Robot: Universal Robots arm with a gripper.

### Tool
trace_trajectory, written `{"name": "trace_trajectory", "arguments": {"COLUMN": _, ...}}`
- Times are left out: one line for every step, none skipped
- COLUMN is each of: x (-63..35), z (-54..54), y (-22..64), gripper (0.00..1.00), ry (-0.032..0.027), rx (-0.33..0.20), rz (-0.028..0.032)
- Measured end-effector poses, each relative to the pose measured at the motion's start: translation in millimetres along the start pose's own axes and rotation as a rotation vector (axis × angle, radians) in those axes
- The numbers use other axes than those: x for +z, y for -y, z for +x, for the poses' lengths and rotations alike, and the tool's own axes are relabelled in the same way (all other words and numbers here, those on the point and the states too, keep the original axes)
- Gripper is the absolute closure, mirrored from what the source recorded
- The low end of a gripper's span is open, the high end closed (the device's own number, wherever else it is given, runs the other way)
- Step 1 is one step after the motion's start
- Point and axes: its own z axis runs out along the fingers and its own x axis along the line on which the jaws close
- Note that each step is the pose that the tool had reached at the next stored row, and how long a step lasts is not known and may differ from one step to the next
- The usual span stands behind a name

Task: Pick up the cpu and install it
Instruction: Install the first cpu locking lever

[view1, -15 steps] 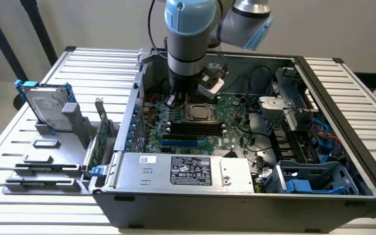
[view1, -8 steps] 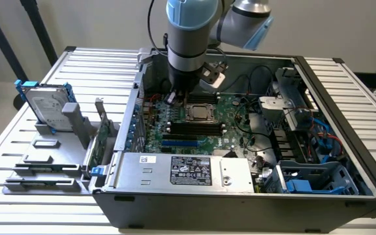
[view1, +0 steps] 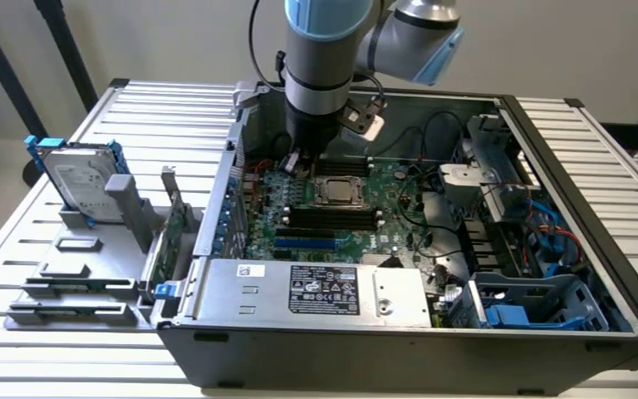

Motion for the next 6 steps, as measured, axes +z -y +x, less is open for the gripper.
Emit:
{"name": "trace_trajectory", "arguments": {"x": 0.0, "z": 0.0, "y": 0.0, "gripper": 0.89, "ry": 0.0000, "rx": 0.000, "rz": 0.0001}}
{"name": "trace_trajectory", "arguments": {"x": 0.0, "z": 0.0, "y": 0.0, "gripper": 0.89, "ry": 0.0000, "rx": 0.000, "rz": 0.0001}}
{"name": "trace_trajectory", "arguments": {"x": -0.1, "z": 0.0, "y": 0.0, "gripper": 0.89, "ry": 0.0002, "rx": 0.000, "rz": 0.0001}}
{"name": "trace_trajectory", "arguments": {"x": -0.1, "z": 0.0, "y": 0.0, "gripper": 0.89, "ry": 0.0002, "rx": 0.000, "rz": 0.0001}}
{"name": "trace_trajectory", "arguments": {"x": -0.1, "z": 0.0, "y": 0.0, "gripper": 0.89, "ry": 0.0002, "rx": 0.000, "rz": 0.0001}}
{"name": "trace_trajectory", "arguments": {"x": -0.1, "z": 0.0, "y": 0.0, "gripper": 0.89, "ry": 0.0001, "rx": 0.000, "rz": 0.0001}}
